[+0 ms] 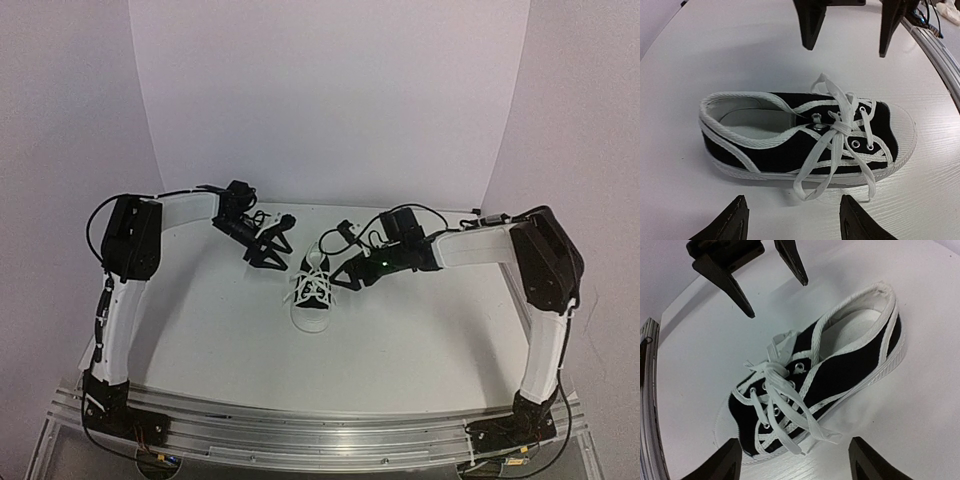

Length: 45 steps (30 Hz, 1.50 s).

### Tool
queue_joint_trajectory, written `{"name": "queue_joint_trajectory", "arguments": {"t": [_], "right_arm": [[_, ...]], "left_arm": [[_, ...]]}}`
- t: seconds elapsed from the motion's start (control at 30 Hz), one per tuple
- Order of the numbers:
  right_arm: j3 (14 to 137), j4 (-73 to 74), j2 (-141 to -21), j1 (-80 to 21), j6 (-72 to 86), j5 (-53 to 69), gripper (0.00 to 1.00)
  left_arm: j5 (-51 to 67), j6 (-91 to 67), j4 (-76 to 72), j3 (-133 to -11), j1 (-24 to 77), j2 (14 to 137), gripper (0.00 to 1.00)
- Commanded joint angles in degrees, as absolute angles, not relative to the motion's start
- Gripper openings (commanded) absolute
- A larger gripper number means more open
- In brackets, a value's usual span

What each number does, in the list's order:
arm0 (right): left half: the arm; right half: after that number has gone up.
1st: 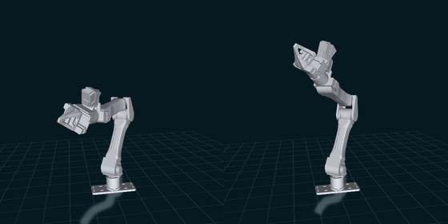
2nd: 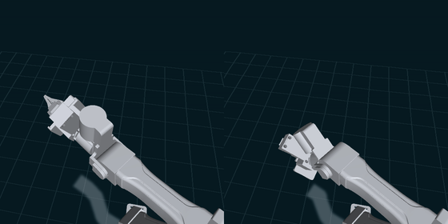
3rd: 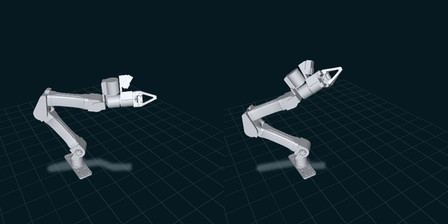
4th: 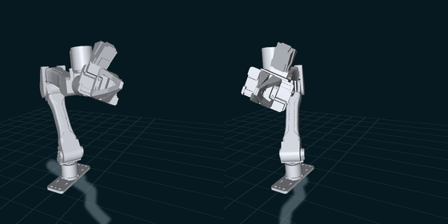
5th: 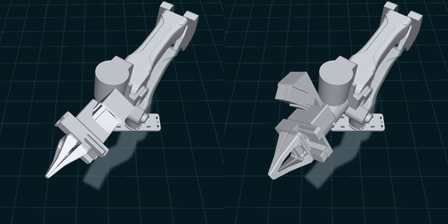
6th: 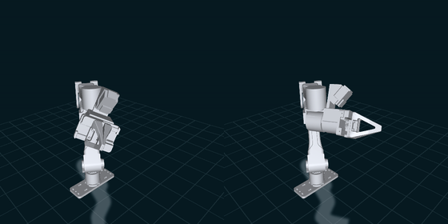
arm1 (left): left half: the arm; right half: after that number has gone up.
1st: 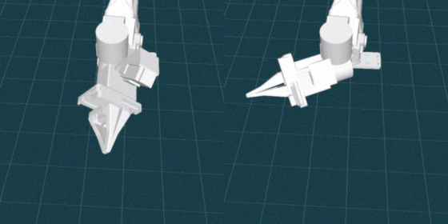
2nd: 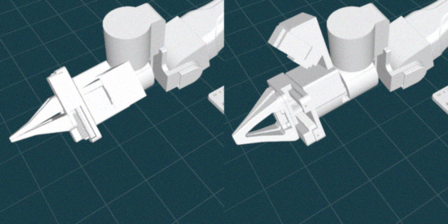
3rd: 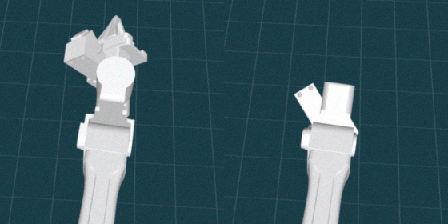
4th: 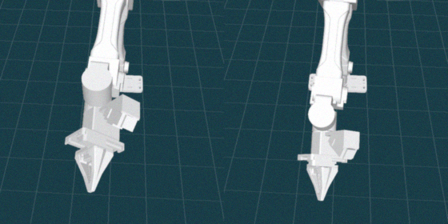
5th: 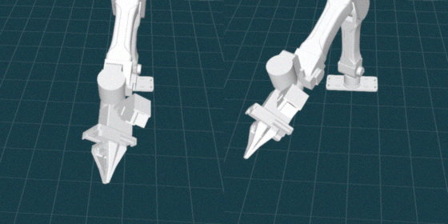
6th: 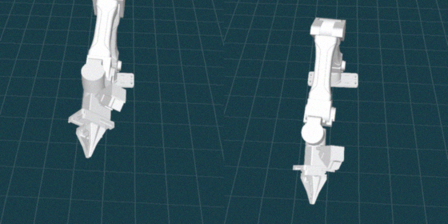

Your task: Tie the shoes

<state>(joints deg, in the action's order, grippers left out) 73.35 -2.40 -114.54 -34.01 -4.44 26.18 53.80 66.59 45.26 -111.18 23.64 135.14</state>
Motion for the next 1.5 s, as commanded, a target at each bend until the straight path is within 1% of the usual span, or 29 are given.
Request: {"name": "queue_joint_trajectory", "arguments": {"t": [0.0, 0.07, 0.17, 0.27, 0.47, 0.5, 0.57, 0.6, 0.67, 0.7, 1.03, 1.2, 1.33, 1.47], "right_arm": [[76.70, -2.39, -118.74, -33.87, -10.56, 29.66, 0.70], [77.38, -2.45, -119.76, -33.84, -10.56, 29.88, 0.69], [78.02, -2.41, -121.02, -33.84, -9.93, 29.83, 0.67], [78.72, -2.56, -122.33, -33.83, -9.28, 29.74, 0.66], [78.97, -3.15, -122.53, -32.79, -8.14, 30.68, 0.61], [78.97, -3.20, -122.56, -32.65, -7.97, 30.69, 0.57], [79.06, -3.24, -122.82, -32.41, -7.91, 30.28, 0.52], [79.26, -3.33, -123.09, -32.37, -7.81, 30.04, 0.49], [79.89, -3.43, -123.90, -32.37, -7.23, 30.05, 0.46], [80.19, -3.50, -124.33, -32.35, -7.06, 30.36, 0.46], [81.56, -3.61, -125.85, -32.38, -6.91, 31.10, 0.45], [78.89, -3.61, -123.75, -32.39, -8.63, 33.21, 0.45], [76.72, -2.61, -122.09, -32.38, -10.78, 30.65, 0.47], [77.48, -1.69, -121.88, -32.46, -12.69, 27.65, 0.48]], "left_arm": [[51.62, 76.60, 49.39, -110.82, 25.08, 136.65, 0.62], [49.99, 76.30, 48.68, -110.68, 25.81, 137.29, 0.62], [47.92, 74.05, 45.54, -110.37, 26.53, 138.10, 0.60], [47.76, 72.60, 44.22, -110.52, 26.89, 138.78, 0.54], [47.58, 72.27, 45.61, -112.05, 26.93, 140.01, 0.31], [47.95, 72.13, 45.77, -112.06, 26.95, 140.13, 0.29], [48.82, 71.69, 45.91, -112.06, 26.97, 140.13, 0.18], [49.35, 71.30, 45.94, -112.06, 27.02, 140.11, 0.11], [49.92, 70.58, 45.90, -112.09, 27.15, 139.86, 0.02], [50.21, 70.21, 45.88, -112.07, 27.19, 139.73, 0.01], [49.95, 69.11, 46.05, -110.88, 27.15, 138.07, 0.00], [49.91, 68.61, 46.01, -110.92, 27.16, 137.80, 0.00], [49.77, 68.90, 45.98, -110.99, 27.15, 137.81, 0.00], [49.81, 68.79, 46.18, -111.27, 27.12, 137.92, 0.00]]}}
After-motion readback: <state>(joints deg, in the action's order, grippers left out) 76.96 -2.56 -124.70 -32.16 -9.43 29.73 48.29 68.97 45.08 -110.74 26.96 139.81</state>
